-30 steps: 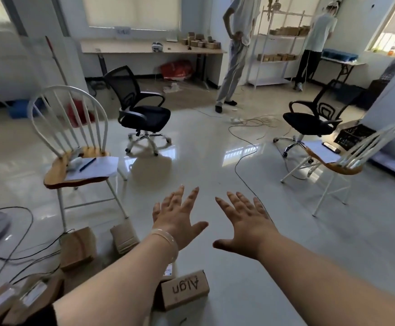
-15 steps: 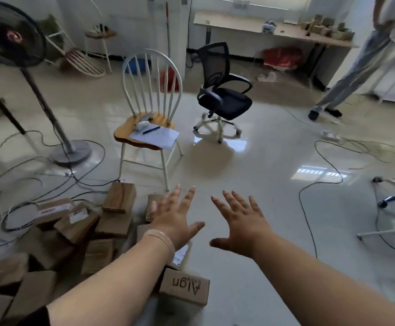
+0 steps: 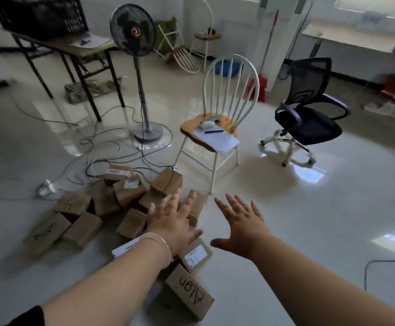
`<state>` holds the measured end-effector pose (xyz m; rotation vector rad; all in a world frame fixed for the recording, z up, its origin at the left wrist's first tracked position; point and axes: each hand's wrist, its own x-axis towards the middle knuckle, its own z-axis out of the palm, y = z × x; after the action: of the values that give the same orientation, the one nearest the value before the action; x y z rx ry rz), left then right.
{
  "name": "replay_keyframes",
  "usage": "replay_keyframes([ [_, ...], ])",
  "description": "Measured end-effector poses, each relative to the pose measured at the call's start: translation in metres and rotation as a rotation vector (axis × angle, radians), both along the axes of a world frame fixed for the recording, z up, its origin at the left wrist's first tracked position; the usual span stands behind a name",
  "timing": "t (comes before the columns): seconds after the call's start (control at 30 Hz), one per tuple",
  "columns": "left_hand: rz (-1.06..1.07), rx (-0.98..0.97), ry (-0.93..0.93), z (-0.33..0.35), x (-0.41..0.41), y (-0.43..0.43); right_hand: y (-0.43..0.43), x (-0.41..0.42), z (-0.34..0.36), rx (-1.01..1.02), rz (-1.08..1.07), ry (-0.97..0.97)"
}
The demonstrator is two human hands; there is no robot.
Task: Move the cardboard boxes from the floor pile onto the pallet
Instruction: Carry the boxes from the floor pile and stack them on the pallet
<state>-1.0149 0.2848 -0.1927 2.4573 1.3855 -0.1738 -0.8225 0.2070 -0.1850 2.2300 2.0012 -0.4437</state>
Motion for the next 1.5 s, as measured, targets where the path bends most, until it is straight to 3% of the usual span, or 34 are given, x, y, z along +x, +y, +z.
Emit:
replay_keyframes([
  [0.2,0.074,-0.029,-0.054,-0.012,-0.015,0.016,0.031,-0.004,0.003,-0.008,0.112,-0.036],
  [0.37,0.164,-0.007,-0.069,-0.01,-0.031,0.038,0.069,-0.006,0.012,0.038,0.031,0.102],
  [0.83,0.659,-0.054,0.029,-0.079,-0.001,-0.019,0.121,0.032,-0.075,-0.117,0.474,0.133],
  [0.97,0.734,-0.166,0.043,-0.113,0.026,-0.052,0.128,0.049,-0.105,-0.185,0.542,0.151],
  [1.2,0.845,-0.358,0.048,-0.234,0.017,-0.1,0.108,0.051,-0.225,-0.405,0.584,0.112],
  [1.5,0.926,-0.507,-0.064,-0.521,0.027,-0.102,0.082,0.014,-0.509,-0.655,0.485,0.131],
])
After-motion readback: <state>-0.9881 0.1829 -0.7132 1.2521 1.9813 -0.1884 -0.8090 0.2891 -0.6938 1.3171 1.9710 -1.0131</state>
